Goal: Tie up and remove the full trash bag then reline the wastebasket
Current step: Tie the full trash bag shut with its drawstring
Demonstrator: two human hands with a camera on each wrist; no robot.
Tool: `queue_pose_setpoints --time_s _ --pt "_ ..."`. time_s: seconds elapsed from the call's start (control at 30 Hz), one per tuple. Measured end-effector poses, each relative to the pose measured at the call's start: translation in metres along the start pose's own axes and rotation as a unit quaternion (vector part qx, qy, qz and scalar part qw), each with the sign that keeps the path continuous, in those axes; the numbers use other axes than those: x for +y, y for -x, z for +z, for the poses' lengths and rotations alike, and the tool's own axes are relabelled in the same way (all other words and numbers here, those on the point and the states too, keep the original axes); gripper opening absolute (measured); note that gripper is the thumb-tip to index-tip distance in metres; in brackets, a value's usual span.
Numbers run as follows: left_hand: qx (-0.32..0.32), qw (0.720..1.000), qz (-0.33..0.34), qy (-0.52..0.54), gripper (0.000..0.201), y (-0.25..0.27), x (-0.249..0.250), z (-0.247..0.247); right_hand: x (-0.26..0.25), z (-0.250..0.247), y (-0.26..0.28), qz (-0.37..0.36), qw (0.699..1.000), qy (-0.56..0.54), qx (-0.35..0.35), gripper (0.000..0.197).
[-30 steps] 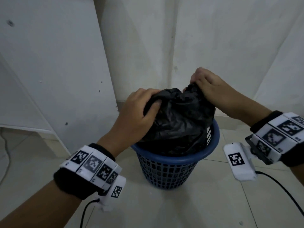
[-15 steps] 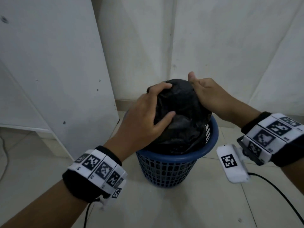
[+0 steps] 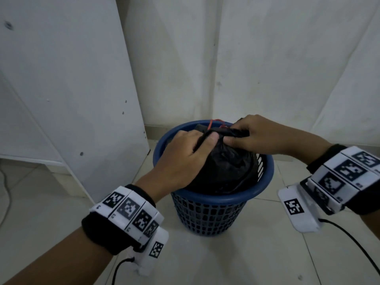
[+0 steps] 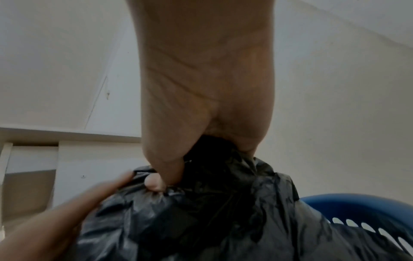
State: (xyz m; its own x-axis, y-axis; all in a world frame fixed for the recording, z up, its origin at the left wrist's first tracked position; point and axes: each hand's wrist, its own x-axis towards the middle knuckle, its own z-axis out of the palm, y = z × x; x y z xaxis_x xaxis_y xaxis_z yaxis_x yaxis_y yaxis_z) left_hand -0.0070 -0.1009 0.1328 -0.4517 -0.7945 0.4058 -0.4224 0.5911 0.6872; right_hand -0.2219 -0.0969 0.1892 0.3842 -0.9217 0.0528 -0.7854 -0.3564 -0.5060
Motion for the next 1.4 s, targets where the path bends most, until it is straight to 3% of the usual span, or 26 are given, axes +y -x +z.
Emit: queue_pose_setpoints --time_s 0.1,0.2,0.3,0.4,0.47,0.6,0.7,0.77,0.83,0.9,1.03,1.13,1.2,1.3,1.33,1.4 --pt "-0.054 0.998 0.001 0.041 0.04 0.006 0.006 -0.002 0.0 0.0 -0.001 0.019 0.997 -0.075 0.003 0.019" --pt "0.0 0.998 0.003 0.065 0.031 0.008 0.004 0.002 0.0 0.001 0.001 0.05 0.989 -0.142 -0.01 0.025" --pt "0.051 0.993 -0.008 0.103 0.027 0.006 0.003 0.003 -0.003 0.002 0.002 0.075 0.989 -0.123 -0.028 0.039" --pt "0.043 0.993 -0.017 0.107 0.025 0.002 0.0 0.004 -0.008 0.006 0.001 0.104 0.991 -0.053 -0.064 0.076" --pt "0.024 0.995 -0.032 0.092 0.028 0.0 -0.002 0.005 -0.007 0.009 0.0 0.104 0.992 -0.052 -0.05 0.086" --pt "-0.021 1.0 -0.014 0.004 0.045 0.006 0.0 0.003 0.0 0.013 -0.004 0.097 0.994 -0.044 0.003 0.058" --pt "0.001 0.979 0.086 -0.187 0.071 0.013 0.001 0.003 0.004 0.016 -0.005 0.114 0.991 -0.068 0.026 0.056" --pt "0.038 0.954 0.107 -0.278 0.07 0.014 -0.001 0.007 0.005 0.019 -0.004 0.103 0.991 -0.082 0.038 0.045" --pt "0.068 0.944 0.103 -0.305 0.063 0.012 -0.005 0.012 0.004 0.021 -0.004 0.075 0.991 -0.092 0.058 0.032" --pt "0.075 0.954 0.097 -0.274 0.058 0.012 -0.006 0.016 0.002 0.023 -0.004 0.079 0.989 -0.111 0.063 0.041" --pt "0.022 0.991 0.025 -0.126 0.05 0.01 0.003 0.026 0.006 0.021 -0.007 0.126 0.987 -0.098 0.029 0.068" --pt "-0.009 0.987 -0.005 -0.159 0.035 0.005 -0.002 0.031 0.01 0.015 -0.005 0.084 0.994 -0.04 0.061 0.05" --pt "-0.018 0.984 -0.055 -0.171 0.049 -0.001 -0.011 0.03 0.008 0.013 0.001 0.043 0.994 -0.058 0.081 0.038" --pt "0.011 0.982 -0.145 -0.121 0.066 -0.011 -0.02 0.026 0.015 0.018 0.002 -0.041 0.991 0.127 0.031 0.029" --pt "0.025 0.986 -0.139 -0.094 0.065 -0.011 -0.019 0.026 0.02 0.023 0.0 -0.039 0.984 0.171 0.015 0.022" --pt "0.045 0.995 -0.035 -0.087 0.045 -0.004 -0.01 0.026 0.03 0.031 -0.002 -0.005 0.983 0.183 0.011 0.022"
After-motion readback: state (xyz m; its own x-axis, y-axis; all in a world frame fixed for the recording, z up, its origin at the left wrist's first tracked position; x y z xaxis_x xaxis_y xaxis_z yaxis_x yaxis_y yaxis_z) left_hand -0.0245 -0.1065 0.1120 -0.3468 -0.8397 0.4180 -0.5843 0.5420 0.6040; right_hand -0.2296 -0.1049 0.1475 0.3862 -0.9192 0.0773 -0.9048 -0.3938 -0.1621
